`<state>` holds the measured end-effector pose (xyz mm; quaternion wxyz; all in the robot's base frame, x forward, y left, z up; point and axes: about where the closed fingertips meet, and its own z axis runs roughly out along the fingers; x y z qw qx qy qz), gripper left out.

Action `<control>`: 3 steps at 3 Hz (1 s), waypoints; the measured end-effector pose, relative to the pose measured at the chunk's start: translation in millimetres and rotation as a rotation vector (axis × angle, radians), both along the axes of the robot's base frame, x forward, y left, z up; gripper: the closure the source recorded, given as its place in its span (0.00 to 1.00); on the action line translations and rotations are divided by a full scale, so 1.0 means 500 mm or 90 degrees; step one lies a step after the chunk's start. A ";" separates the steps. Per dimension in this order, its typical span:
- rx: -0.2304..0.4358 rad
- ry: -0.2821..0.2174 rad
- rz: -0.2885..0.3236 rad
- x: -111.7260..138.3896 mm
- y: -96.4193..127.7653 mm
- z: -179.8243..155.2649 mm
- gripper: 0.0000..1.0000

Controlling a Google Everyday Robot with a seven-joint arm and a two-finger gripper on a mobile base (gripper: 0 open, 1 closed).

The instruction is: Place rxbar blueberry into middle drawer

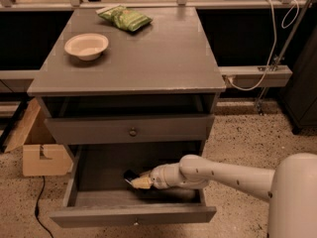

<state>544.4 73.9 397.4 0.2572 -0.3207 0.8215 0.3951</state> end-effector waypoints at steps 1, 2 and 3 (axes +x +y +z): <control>0.005 -0.023 -0.013 0.024 -0.008 0.011 0.00; -0.001 -0.050 -0.030 0.031 -0.038 0.044 0.00; -0.034 -0.103 -0.055 0.005 -0.144 0.150 0.00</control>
Offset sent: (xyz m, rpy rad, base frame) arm 0.0217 -0.0423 0.0437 -0.0161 -0.1336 -0.0870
